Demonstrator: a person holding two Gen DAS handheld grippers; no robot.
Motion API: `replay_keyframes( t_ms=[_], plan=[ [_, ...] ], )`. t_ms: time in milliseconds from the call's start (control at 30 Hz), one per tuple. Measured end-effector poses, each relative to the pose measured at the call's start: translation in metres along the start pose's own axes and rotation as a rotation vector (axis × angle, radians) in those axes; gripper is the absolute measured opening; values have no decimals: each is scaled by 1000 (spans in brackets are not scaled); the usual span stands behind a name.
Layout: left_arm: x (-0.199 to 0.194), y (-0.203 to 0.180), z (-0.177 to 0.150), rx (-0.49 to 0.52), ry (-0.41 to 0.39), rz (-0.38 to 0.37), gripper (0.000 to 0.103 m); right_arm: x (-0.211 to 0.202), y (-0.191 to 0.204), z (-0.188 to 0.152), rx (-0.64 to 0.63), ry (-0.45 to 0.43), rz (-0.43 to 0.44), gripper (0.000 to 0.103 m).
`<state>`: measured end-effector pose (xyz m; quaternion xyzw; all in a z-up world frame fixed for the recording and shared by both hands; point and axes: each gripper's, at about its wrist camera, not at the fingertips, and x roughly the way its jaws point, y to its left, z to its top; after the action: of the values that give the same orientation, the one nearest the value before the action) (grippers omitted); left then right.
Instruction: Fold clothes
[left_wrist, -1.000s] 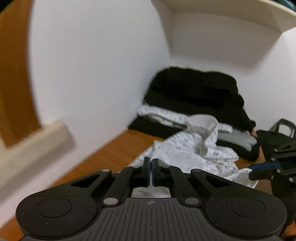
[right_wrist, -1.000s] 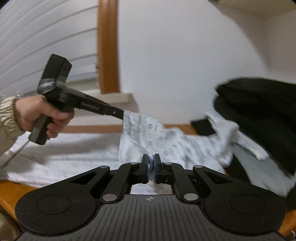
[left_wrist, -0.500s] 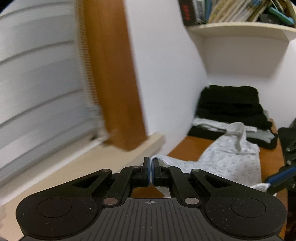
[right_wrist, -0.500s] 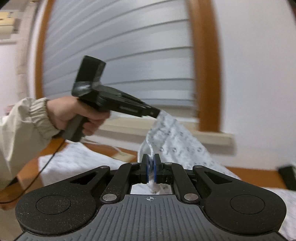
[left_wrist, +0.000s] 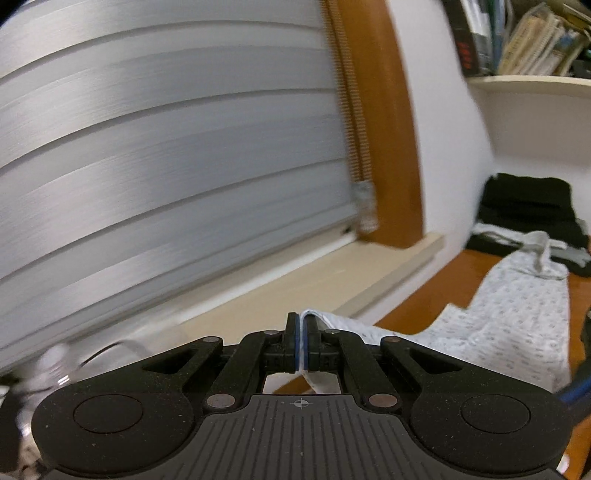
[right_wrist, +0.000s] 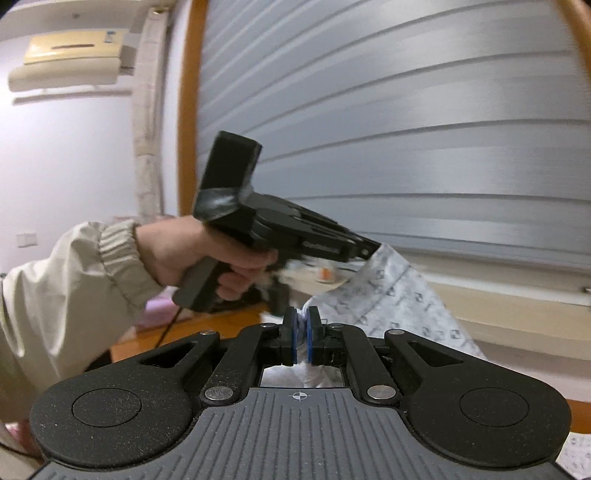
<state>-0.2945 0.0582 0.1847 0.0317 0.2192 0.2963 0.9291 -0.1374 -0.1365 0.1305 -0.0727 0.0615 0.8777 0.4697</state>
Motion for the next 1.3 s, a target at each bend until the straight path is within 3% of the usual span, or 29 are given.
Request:
replay_keyframes(
  t_ms=[367, 567, 900, 1000, 1067, 1133, 1300],
  plan=[
    [-30, 64, -46, -63, 46, 75, 2, 79, 28, 1, -15, 85, 123, 6],
    [-28, 91, -75, -102, 81, 101, 2, 122, 48, 2, -36, 136, 133, 6],
    [-12, 119, -133, -166, 178, 126, 2, 189, 69, -31, -47, 257, 107, 6],
    [-3, 122, -150, -189, 227, 130, 10, 201, 68, -41, -36, 290, 103, 12],
    [-1, 124, -159, -198, 252, 140, 23, 206, 68, -47, -26, 302, 103, 28],
    [-2, 126, -166, -208, 262, 157, 47, 204, 67, -47, -23, 305, 100, 30],
    [-11, 136, -173, -255, 253, 178, 55, 193, 64, -48, -10, 308, 90, 31]
  ],
)
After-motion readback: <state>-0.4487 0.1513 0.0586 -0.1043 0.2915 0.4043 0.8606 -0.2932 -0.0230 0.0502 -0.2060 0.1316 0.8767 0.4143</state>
